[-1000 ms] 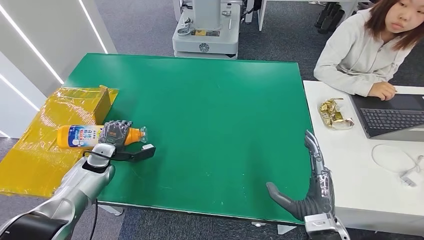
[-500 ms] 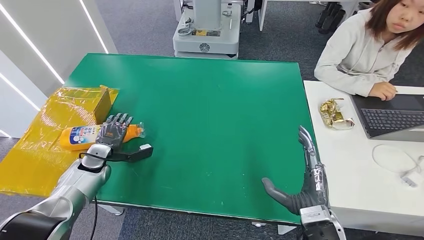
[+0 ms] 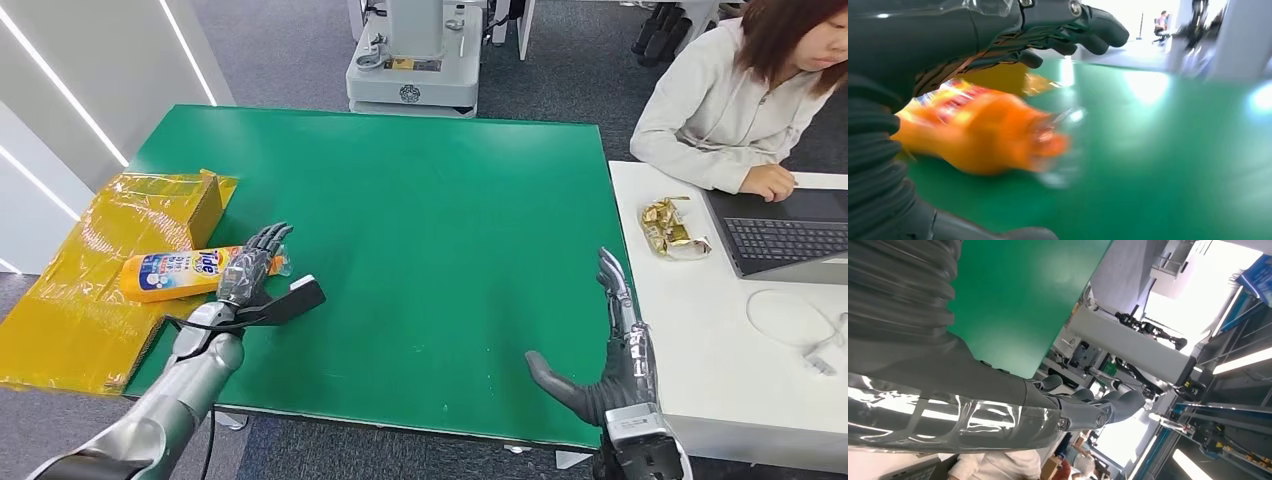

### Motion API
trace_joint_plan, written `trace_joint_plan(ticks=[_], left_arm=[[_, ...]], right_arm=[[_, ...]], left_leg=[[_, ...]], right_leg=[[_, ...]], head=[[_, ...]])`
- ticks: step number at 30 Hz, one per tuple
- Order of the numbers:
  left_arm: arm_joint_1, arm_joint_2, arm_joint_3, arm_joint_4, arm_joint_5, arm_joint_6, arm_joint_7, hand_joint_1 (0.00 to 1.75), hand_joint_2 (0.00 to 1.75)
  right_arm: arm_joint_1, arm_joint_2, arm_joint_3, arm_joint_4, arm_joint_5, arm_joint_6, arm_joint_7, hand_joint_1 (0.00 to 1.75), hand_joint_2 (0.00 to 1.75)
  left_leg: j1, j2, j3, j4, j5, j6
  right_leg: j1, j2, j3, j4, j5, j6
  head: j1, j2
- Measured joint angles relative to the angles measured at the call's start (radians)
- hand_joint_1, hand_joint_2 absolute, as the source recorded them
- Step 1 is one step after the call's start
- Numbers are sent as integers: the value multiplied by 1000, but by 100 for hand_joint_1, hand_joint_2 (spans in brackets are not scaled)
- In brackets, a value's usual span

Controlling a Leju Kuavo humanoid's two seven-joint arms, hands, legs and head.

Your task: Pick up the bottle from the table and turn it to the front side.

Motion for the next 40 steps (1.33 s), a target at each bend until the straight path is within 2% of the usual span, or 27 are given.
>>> trace_joint_plan(ticks=[2, 5, 9, 12, 17, 19, 24, 28, 33, 40], left_arm=[[58, -48, 6, -120, 159, 32, -38, 0, 175], [126, -105, 6, -277, 294, 81, -69, 0, 175], [183, -182, 2, -445, 495, 154, -172, 0, 175], [205, -206, -15, -509, 584, 181, -210, 0, 175], [233, -212, -53, -594, 638, 193, -224, 0, 175], [241, -212, -63, -617, 672, 160, -216, 0, 175], [279, -212, -87, -672, 804, -9, -162, 0, 175], [299, -212, -103, -698, 831, -52, -143, 0, 175], [331, -210, -141, -727, 868, -164, -106, 0, 175], [361, -198, -178, -760, 887, -233, -83, 0, 175]], right_arm=[[0, 2, -2, 2, -16, 2, -9, 0, 175], [0, 8, -2, 5, -29, 2, -16, 0, 175], [6, 25, -3, 17, -61, -11, -32, 0, 175], [17, 36, -5, 24, -86, -22, -42, 0, 175], [46, 64, -17, 22, -102, -31, -43, 0, 175], [59, 73, -24, 15, -110, -33, -41, 0, 175], [105, 109, -60, -9, -150, -37, -42, 0, 175], [126, 129, -80, -22, -163, -38, -44, 0, 175], [156, 164, -104, -27, -186, -39, -33, 0, 175], [189, 206, -127, -46, -182, -24, -11, 0, 175]], left_leg=[[0, 0, -1, 0, -1, 1], [0, 0, -1, 0, -2, 2], [0, 0, -1, 0, -2, 2], [0, 0, -1, 0, -2, 2], [0, 0, -1, 0, -2, 2], [0, 0, -1, 0, -2, 2], [0, 0, -2, 0, -3, 2], [0, 0, -2, 0, -3, 2], [0, 0, -2, 0, -3, 2], [0, 0, -2, 0, -3, 1]], right_leg=[[0, 0, 0, -1, 0, 0], [0, 0, 0, -1, -1, 1], [0, 0, 0, -1, -1, 1], [0, 0, -1, -1, -1, 1], [0, 0, -1, -1, -1, 1], [0, 0, -1, -1, -1, 1], [0, 0, -1, -1, -1, 1], [0, 0, -1, -1, -1, 1], [0, 0, -1, -1, -2, 1], [0, 0, -1, -1, -2, 1]], head=[[0, 0], [0, 0], [0, 0], [0, 0], [0, 0], [0, 0], [0, 0], [0, 0], [0, 0], [0, 0]])
